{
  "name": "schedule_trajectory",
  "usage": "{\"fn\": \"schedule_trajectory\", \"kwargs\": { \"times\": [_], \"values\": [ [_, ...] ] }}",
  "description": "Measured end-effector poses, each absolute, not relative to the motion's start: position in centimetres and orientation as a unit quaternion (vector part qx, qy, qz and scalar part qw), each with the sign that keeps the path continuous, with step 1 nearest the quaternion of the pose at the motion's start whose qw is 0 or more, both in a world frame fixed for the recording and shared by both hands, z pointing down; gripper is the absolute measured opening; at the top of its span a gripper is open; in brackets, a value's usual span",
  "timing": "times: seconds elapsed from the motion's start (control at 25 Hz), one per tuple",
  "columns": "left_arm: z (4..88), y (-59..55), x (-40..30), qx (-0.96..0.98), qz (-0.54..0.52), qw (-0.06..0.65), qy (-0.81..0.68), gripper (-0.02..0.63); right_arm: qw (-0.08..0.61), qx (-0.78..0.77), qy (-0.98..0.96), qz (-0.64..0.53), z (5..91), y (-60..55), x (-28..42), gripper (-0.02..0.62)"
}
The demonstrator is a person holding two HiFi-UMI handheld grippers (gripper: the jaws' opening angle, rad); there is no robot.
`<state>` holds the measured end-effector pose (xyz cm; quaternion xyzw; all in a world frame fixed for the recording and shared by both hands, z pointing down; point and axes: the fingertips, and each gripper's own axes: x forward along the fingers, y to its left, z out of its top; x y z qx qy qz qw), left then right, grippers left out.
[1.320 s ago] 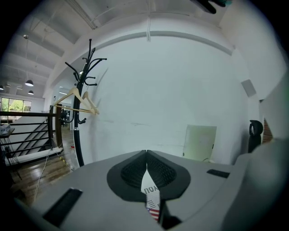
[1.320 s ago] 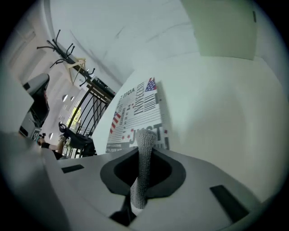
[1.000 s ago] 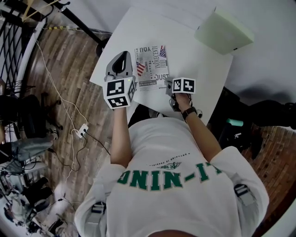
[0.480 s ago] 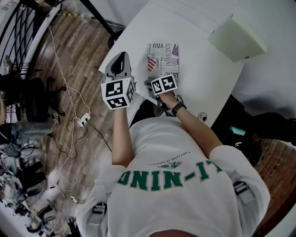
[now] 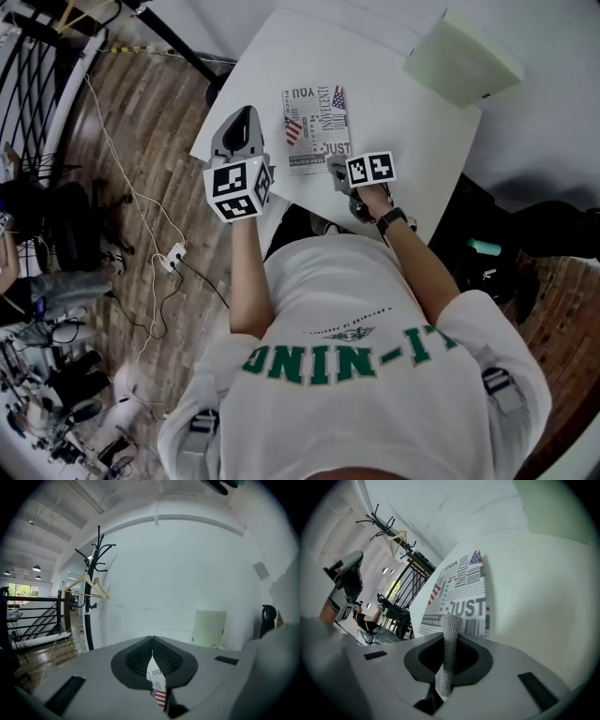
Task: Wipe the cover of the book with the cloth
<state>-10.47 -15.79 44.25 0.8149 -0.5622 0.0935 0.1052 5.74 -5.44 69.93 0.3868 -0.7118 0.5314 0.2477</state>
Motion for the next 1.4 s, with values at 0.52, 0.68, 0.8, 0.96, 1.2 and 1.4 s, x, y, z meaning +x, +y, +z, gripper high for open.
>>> {"fn": "schedule_trajectory", "kwargs": {
  "times": [0.52, 0.68, 0.8, 0.96, 1.2, 1.4],
  "values": [
    [43.6, -14.3, -6.2, 0.837, 0.095, 0.096, -0.530, 0.015, 0.198, 0.468, -0.712, 0.484, 66.3, -5.8, 11.9, 0.034],
    [41.8, -14.2, -6.8, 0.835, 0.085, 0.089, -0.536, 0.015, 0.167, 0.480, -0.786, 0.352, 58.8, -9.3, 11.1, 0.035],
    [39.8, -13.7, -6.7, 0.833, 0.075, 0.070, -0.544, 0.015, 0.131, 0.504, -0.810, 0.269, 52.1, -11.5, 11.0, 0.035],
    [36.5, -13.1, -6.6, 0.830, 0.061, 0.038, -0.553, 0.015, 0.101, 0.534, -0.832, 0.109, 41.9, -12.8, 10.9, 0.037],
    [33.0, -12.2, -6.3, 0.831, 0.036, 0.014, -0.555, 0.015, 0.030, 0.571, -0.820, 0.034, 33.2, -11.8, 11.5, 0.037],
    [31.3, -11.3, -5.8, 0.832, 0.032, -0.002, -0.553, 0.015, 0.014, 0.606, -0.795, -0.002, 30.4, -10.7, 12.0, 0.034]
  ]
}}
